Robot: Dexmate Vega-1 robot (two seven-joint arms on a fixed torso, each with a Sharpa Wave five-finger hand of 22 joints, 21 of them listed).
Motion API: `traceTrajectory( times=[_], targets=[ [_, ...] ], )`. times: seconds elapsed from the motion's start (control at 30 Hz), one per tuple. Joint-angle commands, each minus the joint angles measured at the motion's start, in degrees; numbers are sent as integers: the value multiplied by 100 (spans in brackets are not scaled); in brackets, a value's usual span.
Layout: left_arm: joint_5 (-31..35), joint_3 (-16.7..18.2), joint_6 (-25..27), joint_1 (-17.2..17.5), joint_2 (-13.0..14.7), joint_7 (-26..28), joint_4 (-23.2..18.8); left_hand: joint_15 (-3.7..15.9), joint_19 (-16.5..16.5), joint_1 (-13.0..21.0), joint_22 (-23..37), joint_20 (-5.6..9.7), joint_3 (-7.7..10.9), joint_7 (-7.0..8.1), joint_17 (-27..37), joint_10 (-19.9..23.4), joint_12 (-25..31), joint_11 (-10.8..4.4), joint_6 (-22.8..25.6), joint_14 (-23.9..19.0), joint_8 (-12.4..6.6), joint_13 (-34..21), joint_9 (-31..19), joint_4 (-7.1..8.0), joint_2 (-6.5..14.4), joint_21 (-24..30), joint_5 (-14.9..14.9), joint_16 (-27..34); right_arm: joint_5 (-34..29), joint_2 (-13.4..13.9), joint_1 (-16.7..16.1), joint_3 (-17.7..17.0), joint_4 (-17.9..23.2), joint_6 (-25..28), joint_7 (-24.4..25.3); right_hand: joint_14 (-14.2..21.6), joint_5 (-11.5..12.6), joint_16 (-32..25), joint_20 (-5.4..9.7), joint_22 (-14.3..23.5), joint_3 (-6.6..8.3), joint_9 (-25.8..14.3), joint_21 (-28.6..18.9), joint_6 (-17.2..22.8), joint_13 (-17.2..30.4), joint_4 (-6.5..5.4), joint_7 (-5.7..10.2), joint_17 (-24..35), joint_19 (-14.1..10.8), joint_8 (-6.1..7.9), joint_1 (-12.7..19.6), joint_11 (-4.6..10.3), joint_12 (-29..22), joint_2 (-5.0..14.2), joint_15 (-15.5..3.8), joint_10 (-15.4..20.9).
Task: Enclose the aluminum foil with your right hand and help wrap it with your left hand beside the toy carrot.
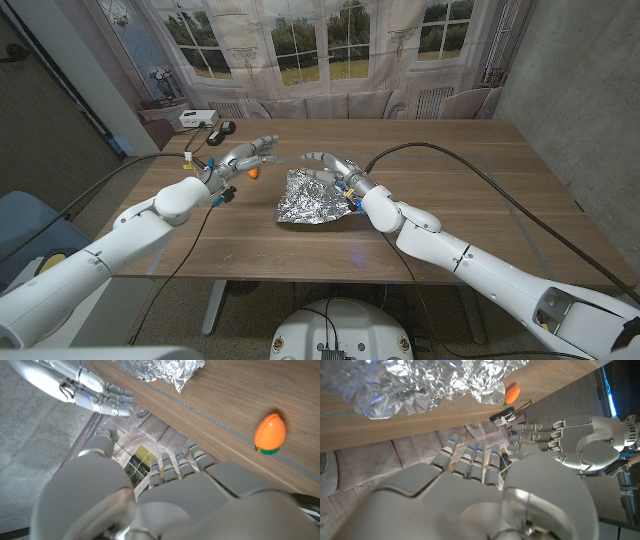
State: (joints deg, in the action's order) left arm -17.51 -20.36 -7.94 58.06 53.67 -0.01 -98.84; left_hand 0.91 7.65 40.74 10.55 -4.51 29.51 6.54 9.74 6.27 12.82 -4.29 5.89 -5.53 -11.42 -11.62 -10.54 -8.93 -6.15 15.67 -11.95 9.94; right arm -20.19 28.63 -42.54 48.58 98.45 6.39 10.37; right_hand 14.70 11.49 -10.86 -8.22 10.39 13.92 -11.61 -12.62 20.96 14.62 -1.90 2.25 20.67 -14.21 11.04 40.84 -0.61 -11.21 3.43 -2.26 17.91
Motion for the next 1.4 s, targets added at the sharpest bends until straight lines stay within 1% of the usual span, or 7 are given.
traceTrajectory(
  times=[0.03, 0.23, 0.5, 0.7, 1.03, 1.27, 1.4],
  targets=[
    [63, 89, -161, 205, 120, -31, -101, -19, -15, 21, 20, 31, -69, 0, 19, -38, -17, 36, -36, 25, 23, -20, -22, 28, -13, -29, -58, 29, -91, 161, 16, -131, 633, -25, -235, -50, 53, -31, 8, 14, 21, -6, -102, -77, -12, 145, -32, -92, -279, 13, 93, -64, -20, -16, -94, -73],
    [93, 82, -86, 226, 251, -183, -147, 41, 37, 63, 23, 101, -128, 13, 17, -12, -6, -6, -23, -59, 20, -22, -22, 44, 4, -32, -73, 67, -450, 536, 117, -27, 1331, 869, -1163, -111, 69, -18, 18, 16, 77, -6, -128, -147, -23, 308, -53, -179, -404, 5, 263, -86, 14, -13, -34, -220],
    [276, -115, 157, -34, 362, -522, -180, 111, 146, 349, 23, 178, -132, 51, 14, 54, 15, -27, -20, -144, 9, -23, -24, -17, 95, -29, -128, 82, -817, 739, 241, 173, 1740, 1602, -1933, -300, 75, 6, 154, 22, 210, -3, -134, -434, -47, 644, -63, -330, -535, -49, 631, -39, 57, 42, 62, -508],
    [426, -272, 397, -267, 493, -842, -283, 90, 145, 580, 21, 163, -138, 100, 12, 19, -4, -24, -105, -84, 31, -24, -26, -55, 139, -58, -166, 49, -955, 830, 253, 218, 1875, 1873, -2192, -425, 54, 10, 129, 22, 157, -3, -79, -556, -55, 646, -68, -357, -437, -58, 555, -59, 67, 9, 103, -651],
    [669, -447, 855, -540, 769, -1264, -542, 33, 68, 763, 21, 121, -240, 146, 13, -162, -68, 6, -237, 158, 61, -27, -27, -37, 103, -128, -202, -8, -1263, 844, 363, 431, 1972, 2435, -2673, -776, 71, 12, 10, 26, -55, -3, 18, -1018, -74, 569, -100, -413, -269, -87, 207, -114, 81, -132, 251, -1067],
    [738, -528, 1154, -623, 895, -1453, -707, 48, 72, 834, 22, 139, -306, 171, 13, -183, -65, -22, -270, 222, 56, -29, -28, -13, 98, -149, -219, 6, -1353, 834, 435, 573, 1969, 2819, -3000, -900, 113, -7, -21, 28, -89, -3, 42, -1325, -82, 587, -122, -446, -218, -110, 169, -137, 88, -119, 318, -1308],
    [791, -598, 1306, -681, 903, -1523, -760, 84, 112, 883, 23, 177, -328, 151, 12, -141, -44, -21, -274, 178, 49, -29, -29, -6, 113, -143, -229, 33, -1264, 834, 465, 600, 1936, 2962, -3143, -964, 144, -16, 12, 30, -39, -2, 40, -1453, -88, 635, -158, -467, -224, -101, 250, -162, 94, -28, 348, -1460]
  ],
)
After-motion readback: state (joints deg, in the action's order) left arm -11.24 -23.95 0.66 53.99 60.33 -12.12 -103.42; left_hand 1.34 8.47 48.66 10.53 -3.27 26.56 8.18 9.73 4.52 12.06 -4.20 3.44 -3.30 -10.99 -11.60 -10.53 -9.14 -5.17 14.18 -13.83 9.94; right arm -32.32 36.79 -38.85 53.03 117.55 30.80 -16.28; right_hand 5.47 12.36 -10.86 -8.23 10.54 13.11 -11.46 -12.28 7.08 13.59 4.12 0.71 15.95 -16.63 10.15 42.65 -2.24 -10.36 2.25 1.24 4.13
